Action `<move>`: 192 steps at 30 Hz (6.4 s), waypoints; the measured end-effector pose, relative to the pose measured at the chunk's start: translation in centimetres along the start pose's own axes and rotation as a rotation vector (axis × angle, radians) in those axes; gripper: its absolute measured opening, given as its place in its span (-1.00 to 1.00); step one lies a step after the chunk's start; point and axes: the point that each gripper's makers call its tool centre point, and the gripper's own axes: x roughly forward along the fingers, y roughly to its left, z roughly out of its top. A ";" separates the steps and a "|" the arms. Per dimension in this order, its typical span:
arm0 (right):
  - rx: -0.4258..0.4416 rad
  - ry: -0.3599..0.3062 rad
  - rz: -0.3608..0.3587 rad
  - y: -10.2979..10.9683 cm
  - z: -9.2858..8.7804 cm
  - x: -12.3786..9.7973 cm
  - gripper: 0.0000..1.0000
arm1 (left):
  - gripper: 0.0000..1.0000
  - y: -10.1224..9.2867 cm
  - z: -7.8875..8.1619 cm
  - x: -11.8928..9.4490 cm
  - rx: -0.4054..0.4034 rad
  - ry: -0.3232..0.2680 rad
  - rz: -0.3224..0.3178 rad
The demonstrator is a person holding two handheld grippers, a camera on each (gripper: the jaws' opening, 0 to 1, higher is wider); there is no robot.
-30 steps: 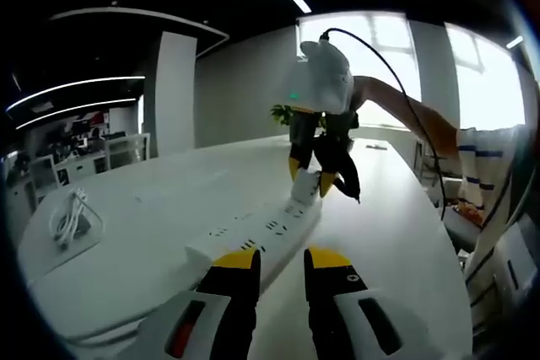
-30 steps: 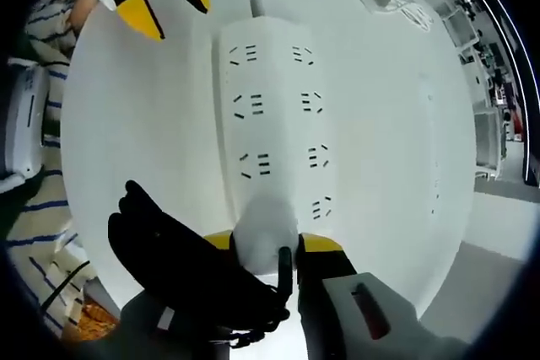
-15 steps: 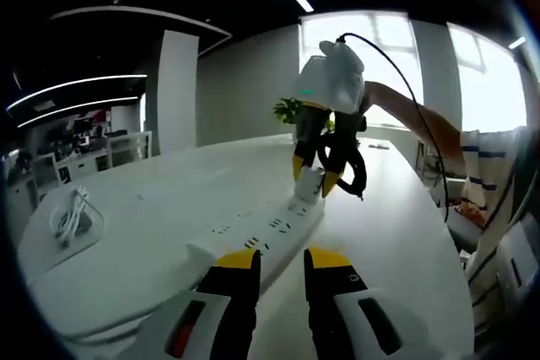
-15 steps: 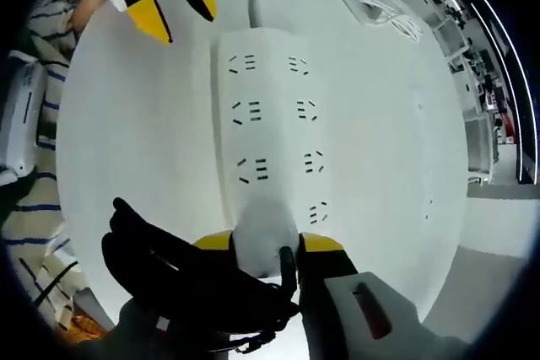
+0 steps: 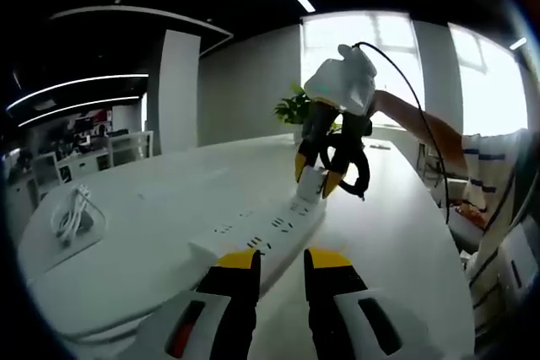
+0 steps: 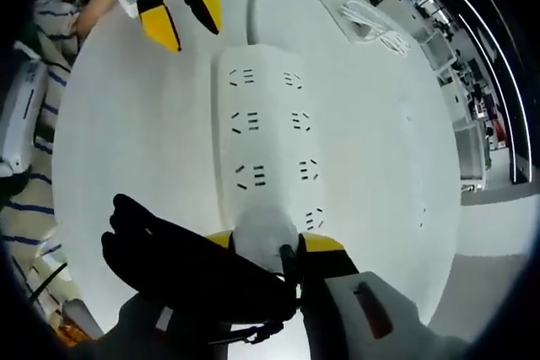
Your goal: Straighten the power strip on the desk, plug the charger into it
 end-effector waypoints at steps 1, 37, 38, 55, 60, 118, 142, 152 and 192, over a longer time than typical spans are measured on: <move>-0.001 -0.005 -0.003 0.0 0.0 0.0 -0.46 | -0.58 0.0 0.0 0.0 0.000 0.000 -0.001; 0.026 -0.347 -0.109 -0.5 1.8 -0.8 -0.43 | -0.58 0.2 -0.2 0.2 -0.001 0.006 0.007; 0.034 -0.363 -0.109 -0.6 1.9 -0.9 -0.43 | -0.58 0.2 -0.2 0.2 -0.001 0.007 0.007; 0.161 -0.642 -0.148 -0.8 3.0 -2.2 -0.40 | -0.58 0.4 -0.4 0.4 0.007 0.018 0.008; 0.189 -0.734 -0.183 -0.9 2.9 -2.6 -0.39 | -0.58 0.5 -0.5 0.5 0.011 0.020 0.011; 0.389 -0.988 -0.230 -1.4 -4.0 -5.2 -0.47 | -0.58 2.8 -1.5 0.4 -0.023 0.051 0.113; 0.414 -0.842 -0.128 0.1 -5.1 -1.1 -0.56 | -0.57 3.4 -2.2 1.0 -0.085 0.041 0.156; 0.395 -0.812 -0.085 0.8 -4.2 0.3 -0.54 | -0.57 3.7 -1.7 1.0 -0.144 0.010 0.170; 0.406 -0.799 -0.037 1.2 -2.7 1.6 -0.54 | -0.61 3.4 -2.7 1.7 -0.067 0.060 0.180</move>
